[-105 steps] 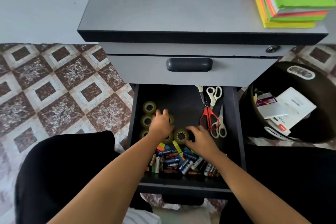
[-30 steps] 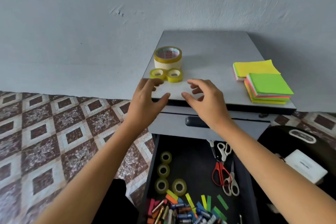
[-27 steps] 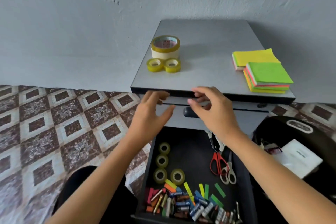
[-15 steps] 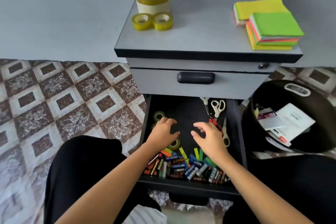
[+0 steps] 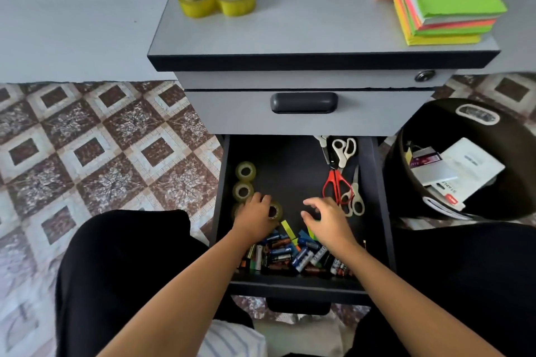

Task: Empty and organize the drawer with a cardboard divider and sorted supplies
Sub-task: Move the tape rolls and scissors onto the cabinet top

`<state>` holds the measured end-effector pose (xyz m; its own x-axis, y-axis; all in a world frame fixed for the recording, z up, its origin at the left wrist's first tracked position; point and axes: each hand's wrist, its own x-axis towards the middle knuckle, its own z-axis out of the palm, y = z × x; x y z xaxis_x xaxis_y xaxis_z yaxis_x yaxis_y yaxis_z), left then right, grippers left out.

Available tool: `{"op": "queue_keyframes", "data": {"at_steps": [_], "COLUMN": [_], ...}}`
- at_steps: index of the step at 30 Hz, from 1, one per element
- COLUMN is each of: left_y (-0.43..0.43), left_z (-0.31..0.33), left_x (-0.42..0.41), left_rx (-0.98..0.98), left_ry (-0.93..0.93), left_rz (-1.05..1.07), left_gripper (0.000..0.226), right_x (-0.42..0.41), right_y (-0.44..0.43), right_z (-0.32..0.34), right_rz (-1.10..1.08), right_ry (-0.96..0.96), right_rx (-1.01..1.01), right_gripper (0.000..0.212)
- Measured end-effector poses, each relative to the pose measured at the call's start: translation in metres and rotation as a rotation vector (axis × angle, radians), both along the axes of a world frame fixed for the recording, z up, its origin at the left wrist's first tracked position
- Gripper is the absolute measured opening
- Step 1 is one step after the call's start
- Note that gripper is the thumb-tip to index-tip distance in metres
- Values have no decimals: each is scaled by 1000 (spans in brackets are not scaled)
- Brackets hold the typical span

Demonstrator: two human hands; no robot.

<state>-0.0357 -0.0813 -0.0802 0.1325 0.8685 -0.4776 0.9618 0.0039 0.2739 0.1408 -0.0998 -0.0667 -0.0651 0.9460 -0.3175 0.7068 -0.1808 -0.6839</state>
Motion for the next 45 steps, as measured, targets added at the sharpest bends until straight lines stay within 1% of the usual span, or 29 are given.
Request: {"op": "queue_keyframes", "data": {"at_steps": [5,10,13,17,21,24,28,33,36,39,45], "left_y": [4,5,8,10,10,10,9,8,8,10,22], "left_z": [28,64,79,87,89,90,92,99,112,131,185], "left_x": [-15,-37,-53,-70,-81,-85,-85,-81,-75,-68,-59], "left_rx": [122,186,207,213,227,218,207,218,261,323,538], "left_ry": [-99,-217,-283,-293,-296,-318,-328,-338,-389,-437,-500], "left_rz": [54,77,162,223,257,283,300,293,295,301,227], "left_gripper": [64,65,64,64,60,59,62,61,62,63,62], "right_x": [-17,-56,-79,-98,-113,-121,-113,-83,-62,-44,-33], "right_y": [6,4,6,12,15,14,13,11,15,23,44], "right_z": [-7,-18,-25,-29,-27,-26,-23,2,37,83,168], "right_rz": [51,186,289,364,374,357,367,293,264,223,169], "right_ry": [-1,21,-51,-204,-319,-350,-312,-174,-89,11,147], "right_rx": [-23,-85,-134,-133,-87,-63,-44,22,121,238,514], "right_gripper": [33,43,51,58,53,51,51,56,59,56,60]}}
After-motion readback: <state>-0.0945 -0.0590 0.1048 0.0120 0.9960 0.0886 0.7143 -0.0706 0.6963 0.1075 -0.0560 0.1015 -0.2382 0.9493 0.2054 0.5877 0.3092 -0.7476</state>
